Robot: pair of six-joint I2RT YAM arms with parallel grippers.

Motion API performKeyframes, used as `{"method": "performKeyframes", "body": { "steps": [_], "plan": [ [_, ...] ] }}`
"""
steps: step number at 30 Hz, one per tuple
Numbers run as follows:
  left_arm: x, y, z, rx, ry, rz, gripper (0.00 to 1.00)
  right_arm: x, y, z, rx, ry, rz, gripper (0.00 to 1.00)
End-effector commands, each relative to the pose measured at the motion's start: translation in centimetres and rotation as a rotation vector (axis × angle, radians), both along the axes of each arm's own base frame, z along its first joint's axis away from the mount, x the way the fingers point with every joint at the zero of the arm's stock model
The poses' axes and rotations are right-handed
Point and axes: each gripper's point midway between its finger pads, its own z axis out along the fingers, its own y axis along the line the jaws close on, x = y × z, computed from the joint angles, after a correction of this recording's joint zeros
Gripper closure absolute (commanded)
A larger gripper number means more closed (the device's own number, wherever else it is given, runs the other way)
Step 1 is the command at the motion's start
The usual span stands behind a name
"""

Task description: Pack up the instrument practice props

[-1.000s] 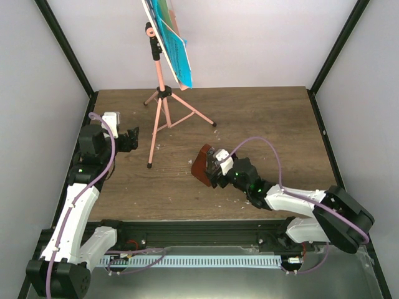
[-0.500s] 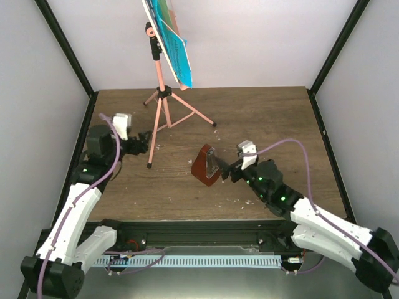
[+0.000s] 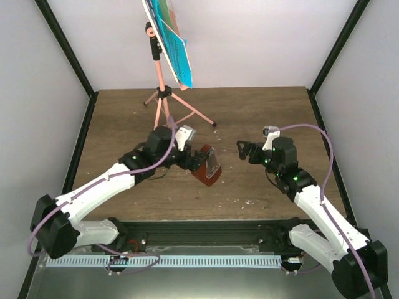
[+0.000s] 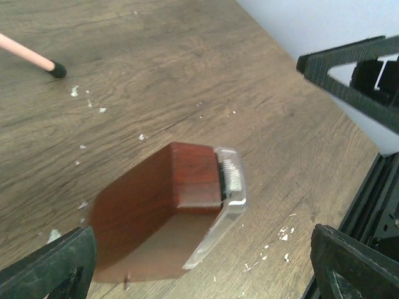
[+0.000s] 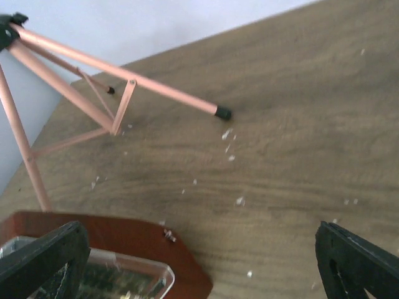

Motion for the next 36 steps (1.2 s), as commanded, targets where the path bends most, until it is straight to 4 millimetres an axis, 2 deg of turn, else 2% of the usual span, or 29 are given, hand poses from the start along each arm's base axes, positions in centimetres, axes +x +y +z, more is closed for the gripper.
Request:
{"method": "performKeyframes", "body": {
  "steps": [1, 8, 11, 15, 21, 28, 33, 36],
  "plan": [
    [1.4, -2.4, 1.3, 0.027, -0.081, 0.009, 0.05, -1.8, 0.7, -0.4, 0.097, 0.055, 0.049, 0.00],
    [2.4, -4.8, -1.1, 0.152, -0.126, -0.024, 0.06, -2.6, 0.3, -1.6, 0.091, 0.083, 0.042, 0.00],
    [2.6, -5.2, -2.5, 0.213, -0.126, -0.026, 0.19, -2.7, 0.2, -2.1, 0.093, 0.094, 0.040, 0.00],
    [2.5, -5.2, -3.1, 0.272, -0.153, -0.020, 0.36, -2.7, 0.4, -2.4, 0.102, 0.099, 0.041, 0.00],
    [2.4, -4.8, -3.7, 0.295, -0.151, 0.004, 0.51, -2.4, 0.7, -2.8, 0.113, 0.111, 0.047, 0.00],
    [2.6, -4.0, -3.7, 0.302, -0.139, 0.059, 0.55, -2.5, 0.4, -3.0, 0.098, 0.109, 0.041, 0.00],
    [3.1, -1.9, -3.5, 0.337, -0.106, 0.227, 0.55, -2.8, 0.1, -2.9, 0.085, 0.089, 0.037, 0.00],
    [2.9, -1.1, -3.9, 0.357, -0.077, 0.309, 0.53, -3.3, 0.8, -3.4, 0.108, 0.105, 0.080, 0.00]
  ]
}}
